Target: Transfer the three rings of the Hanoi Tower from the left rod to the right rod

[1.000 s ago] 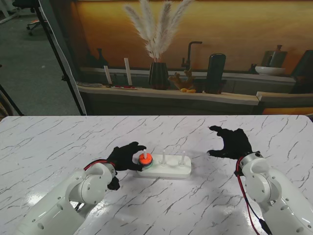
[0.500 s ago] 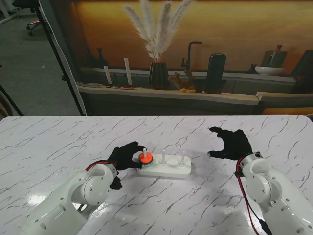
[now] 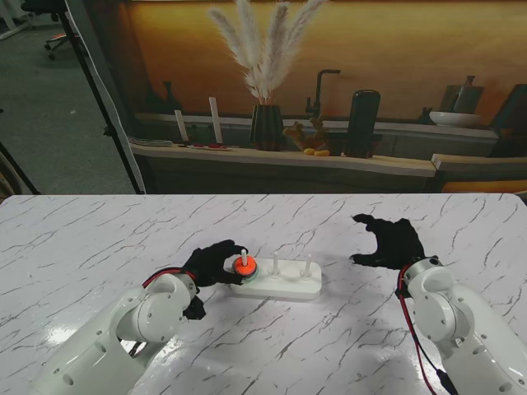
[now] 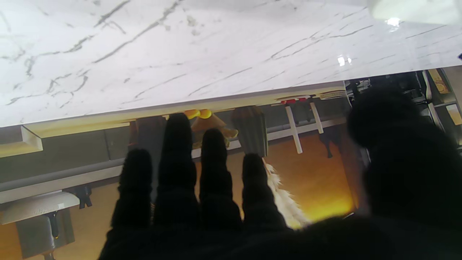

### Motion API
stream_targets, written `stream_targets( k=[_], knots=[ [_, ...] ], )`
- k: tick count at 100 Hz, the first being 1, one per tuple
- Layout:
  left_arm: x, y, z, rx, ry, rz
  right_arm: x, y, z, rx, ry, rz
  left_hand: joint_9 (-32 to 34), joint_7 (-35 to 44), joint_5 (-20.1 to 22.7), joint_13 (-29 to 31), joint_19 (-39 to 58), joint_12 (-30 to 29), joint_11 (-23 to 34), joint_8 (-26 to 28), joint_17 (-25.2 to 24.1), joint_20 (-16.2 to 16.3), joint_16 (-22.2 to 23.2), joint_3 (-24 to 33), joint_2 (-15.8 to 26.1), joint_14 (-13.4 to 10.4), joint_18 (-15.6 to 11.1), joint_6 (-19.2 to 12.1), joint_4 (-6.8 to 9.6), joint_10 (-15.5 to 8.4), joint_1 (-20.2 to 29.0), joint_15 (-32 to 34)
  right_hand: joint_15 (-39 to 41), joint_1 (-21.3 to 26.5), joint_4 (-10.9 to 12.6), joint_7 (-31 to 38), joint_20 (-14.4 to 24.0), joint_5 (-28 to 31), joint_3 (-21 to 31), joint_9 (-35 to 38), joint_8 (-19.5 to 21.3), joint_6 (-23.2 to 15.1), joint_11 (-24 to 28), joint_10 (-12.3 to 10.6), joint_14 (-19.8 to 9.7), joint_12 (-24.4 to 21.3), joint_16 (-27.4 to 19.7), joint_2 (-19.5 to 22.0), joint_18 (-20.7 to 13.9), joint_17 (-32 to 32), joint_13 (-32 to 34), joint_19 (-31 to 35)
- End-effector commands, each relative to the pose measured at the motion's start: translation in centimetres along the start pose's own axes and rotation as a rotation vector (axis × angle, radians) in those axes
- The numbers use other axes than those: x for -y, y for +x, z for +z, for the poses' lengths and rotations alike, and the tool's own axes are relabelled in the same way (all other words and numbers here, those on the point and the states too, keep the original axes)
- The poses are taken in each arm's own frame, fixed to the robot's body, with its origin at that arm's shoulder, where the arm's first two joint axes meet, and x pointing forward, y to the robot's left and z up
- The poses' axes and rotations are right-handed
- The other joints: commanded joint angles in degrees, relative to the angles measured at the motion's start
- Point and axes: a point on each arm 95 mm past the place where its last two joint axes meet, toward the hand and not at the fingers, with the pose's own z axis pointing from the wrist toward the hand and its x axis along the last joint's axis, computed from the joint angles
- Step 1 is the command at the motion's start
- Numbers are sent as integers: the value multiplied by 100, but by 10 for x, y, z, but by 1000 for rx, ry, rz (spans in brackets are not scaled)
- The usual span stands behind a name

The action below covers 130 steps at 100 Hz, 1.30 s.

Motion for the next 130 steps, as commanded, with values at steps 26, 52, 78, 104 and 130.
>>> stream_targets(
  k=[26, 52, 78, 104, 130],
  knots=[
    [-5, 5, 2, -23, -23, 2, 5, 1, -3, 6, 5, 18, -114, -36, -140, -94, -96, -48, -88, -30, -72, -73, -15, 96, -160, -12, 99, 24, 284, 68, -4, -84, 104, 51, 149, 82, -35, 179, -140, 134, -88, -21, 84, -4, -61, -5, 30, 98, 1892, -32, 71, 156],
    [-6, 6, 2, -22, -25, 15, 7, 0, -4, 11, 12, 19, -55, -15, -110, 13, 120, -28, -56, -16, 72, 59, 70, 282, -245, -30, 92, -18, 314, 75, 168, 41, 116, 59, 152, 88, -35, 187, -158, 134, -88, -7, 90, -11, -61, -7, 30, 130, 1883, -17, 69, 180],
    [-8, 6, 3, -17, -9, 15, 7, -1, -4, 12, 14, 25, 64, 98, -23, 140, 498, 29, 26, 50, 227, 271, 285, 381, -22, -38, 51, -72, 250, 79, 297, 345, 118, 71, 156, 92, -37, 190, -168, 136, -88, 0, 97, -6, -69, -7, 26, 138, 1880, -19, 63, 191],
    [-9, 7, 4, -11, 12, 4, 9, -1, -4, 12, 18, 25, 261, 300, 140, 303, 740, 109, 163, 151, 427, 371, 437, 6, 584, -48, 39, -241, 135, 77, 715, 648, 117, 67, 158, 91, -35, 188, -175, 137, -88, -3, 99, -8, -59, -9, 22, 147, 1877, -14, 58, 205],
    [-9, 8, 3, -13, 28, -20, 10, -1, -4, 13, 25, 27, 341, 416, 244, 359, 774, 132, 244, 169, 501, 460, 475, -183, 934, -3, 79, -364, 62, 50, 772, 776, 116, 69, 159, 87, -31, 187, -178, 130, -90, 5, 97, -4, -57, -11, 20, 164, 1876, -13, 47, 216]
  ],
)
